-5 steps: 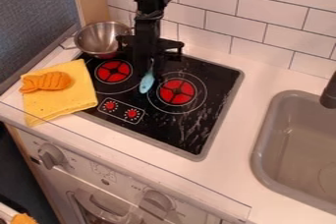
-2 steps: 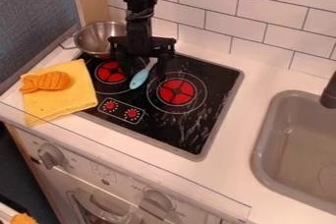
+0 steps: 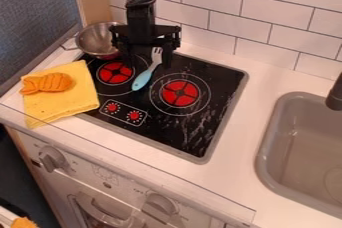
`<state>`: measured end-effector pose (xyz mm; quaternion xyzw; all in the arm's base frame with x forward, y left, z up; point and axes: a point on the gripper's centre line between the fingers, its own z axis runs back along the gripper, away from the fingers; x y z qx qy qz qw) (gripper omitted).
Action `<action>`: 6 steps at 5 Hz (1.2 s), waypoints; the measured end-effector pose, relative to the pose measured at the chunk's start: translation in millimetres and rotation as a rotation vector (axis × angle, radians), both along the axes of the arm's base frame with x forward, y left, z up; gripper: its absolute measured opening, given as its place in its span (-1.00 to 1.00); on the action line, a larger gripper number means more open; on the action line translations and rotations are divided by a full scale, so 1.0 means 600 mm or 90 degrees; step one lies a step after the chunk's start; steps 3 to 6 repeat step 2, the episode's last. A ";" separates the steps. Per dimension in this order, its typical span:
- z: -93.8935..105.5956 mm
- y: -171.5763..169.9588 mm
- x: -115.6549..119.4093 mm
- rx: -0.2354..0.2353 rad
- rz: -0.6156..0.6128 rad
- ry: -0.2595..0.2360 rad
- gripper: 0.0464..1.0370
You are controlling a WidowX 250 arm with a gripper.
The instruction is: Move the blue spatula between the two burners
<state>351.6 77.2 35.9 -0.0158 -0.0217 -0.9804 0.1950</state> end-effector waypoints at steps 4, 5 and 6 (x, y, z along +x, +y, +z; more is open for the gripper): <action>0.089 -0.014 -0.004 -0.014 -0.009 -0.078 0.92; 0.089 -0.014 -0.004 -0.014 -0.009 -0.078 0.92; 0.089 -0.014 -0.004 -0.014 -0.009 -0.078 0.92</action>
